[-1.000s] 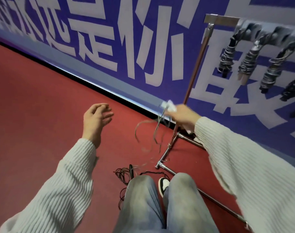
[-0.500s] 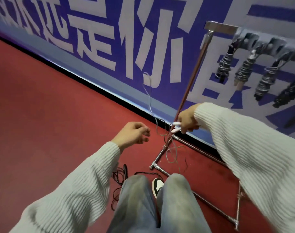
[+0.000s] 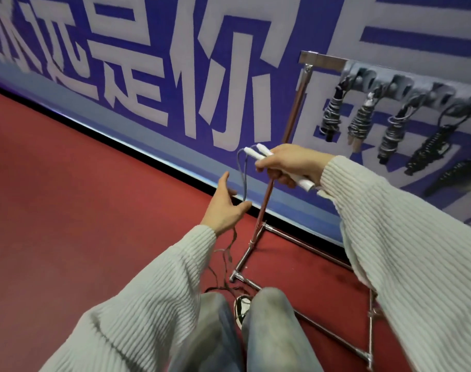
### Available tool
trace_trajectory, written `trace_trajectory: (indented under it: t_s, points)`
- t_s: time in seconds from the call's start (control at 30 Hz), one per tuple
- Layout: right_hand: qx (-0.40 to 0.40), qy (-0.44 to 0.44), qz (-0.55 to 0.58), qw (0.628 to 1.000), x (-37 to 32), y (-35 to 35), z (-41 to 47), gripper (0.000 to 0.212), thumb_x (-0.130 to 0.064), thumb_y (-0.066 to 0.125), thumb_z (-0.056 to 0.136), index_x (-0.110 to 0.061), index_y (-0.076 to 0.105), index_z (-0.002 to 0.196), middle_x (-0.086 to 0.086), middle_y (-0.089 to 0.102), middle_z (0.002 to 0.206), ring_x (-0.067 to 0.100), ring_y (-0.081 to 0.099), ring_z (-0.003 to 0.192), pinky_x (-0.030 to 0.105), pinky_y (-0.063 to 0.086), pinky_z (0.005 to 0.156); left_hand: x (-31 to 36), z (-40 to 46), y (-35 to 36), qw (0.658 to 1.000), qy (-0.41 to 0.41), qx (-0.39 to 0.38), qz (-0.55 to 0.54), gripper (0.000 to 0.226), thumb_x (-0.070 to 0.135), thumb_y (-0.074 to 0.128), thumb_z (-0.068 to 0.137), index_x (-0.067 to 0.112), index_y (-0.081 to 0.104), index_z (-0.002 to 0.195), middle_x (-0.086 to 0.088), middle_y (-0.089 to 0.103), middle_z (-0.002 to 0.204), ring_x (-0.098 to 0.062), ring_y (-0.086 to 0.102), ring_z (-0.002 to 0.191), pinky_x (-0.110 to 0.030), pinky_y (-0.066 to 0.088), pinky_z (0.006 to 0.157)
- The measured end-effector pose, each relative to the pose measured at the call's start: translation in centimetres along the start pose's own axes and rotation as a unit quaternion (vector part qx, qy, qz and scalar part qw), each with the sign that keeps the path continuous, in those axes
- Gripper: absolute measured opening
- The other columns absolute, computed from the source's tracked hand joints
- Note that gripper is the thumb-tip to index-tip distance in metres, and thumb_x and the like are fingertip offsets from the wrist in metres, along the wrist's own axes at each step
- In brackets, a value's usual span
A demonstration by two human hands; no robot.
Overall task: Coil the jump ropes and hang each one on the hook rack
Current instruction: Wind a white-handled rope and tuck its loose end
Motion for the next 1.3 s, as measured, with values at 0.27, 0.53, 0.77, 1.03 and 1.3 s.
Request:
trace_trajectory:
  t_s: [0.27,0.53,0.77,1.03,1.3]
  points:
    - [0.116,-0.001,0.170,0.979,1.6,2.0,-1.1,0.013,-0.021,0.054,0.101,-0.011,0.057,0.093,0.008,0.067,0.078,0.019,0.062,0.065,0.032,0.053,0.063,3.0,-2.1,1.6,0.976,-0.048,0.005,-0.213,0.016,0.029,0.058,0.097,0.016,0.067,0.094,0.001,0.068,0.085,-0.013,0.061,0.073,-0.033,0.049,0.076]
    - [0.130,0.034,0.350,0.927,4.1,7.6,-0.5,0.031,-0.044,0.057,0.101,-0.017,0.068,0.090,0.003,0.068,0.082,0.020,0.068,0.080,0.040,0.060,0.081,3.8,-1.9,3.5,0.955,-0.048,-0.154,-0.250,0.038,0.007,0.051,0.089,0.017,0.062,0.125,-0.010,0.073,0.104,-0.020,0.072,0.088,-0.033,0.055,0.072]
    - [0.119,0.070,0.314,0.939,5.7,7.5,0.5,0.028,-0.048,0.061,0.096,-0.023,0.072,0.091,0.008,0.072,0.086,0.026,0.069,0.078,0.045,0.057,0.082,3.6,-0.2,4.5,0.929,-0.143,-0.194,-0.281,0.029,0.018,0.049,0.094,0.010,0.065,0.117,-0.010,0.063,0.084,-0.022,0.064,0.068,-0.035,0.054,0.068]
    - [0.252,0.081,0.199,0.944,7.0,4.3,-2.7,0.049,-0.054,0.052,0.098,-0.016,0.078,0.083,0.003,0.078,0.080,0.024,0.075,0.080,0.047,0.060,0.085,5.7,-2.8,4.5,0.893,-0.143,-0.328,-0.273,0.028,0.023,0.041,0.110,0.008,0.059,0.126,-0.008,0.072,0.094,-0.021,0.072,0.082,-0.038,0.061,0.074]
    - [0.236,0.103,0.111,0.960,9.9,4.9,-8.7,0.060,-0.059,0.044,0.099,-0.011,0.071,0.077,0.005,0.071,0.067,0.023,0.068,0.066,0.040,0.054,0.071,5.9,-6.9,7.4,0.905,-0.116,-0.350,-0.213,0.016,0.022,0.053,0.106,0.008,0.060,0.104,-0.001,0.057,0.072,-0.010,0.050,0.055,-0.022,0.046,0.050]
Point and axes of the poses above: each hand's wrist, its own z-axis towards the middle knuckle, its own y-axis out of the palm, x = y × z, the point moved 1 cm from there along z, towards the middle knuckle
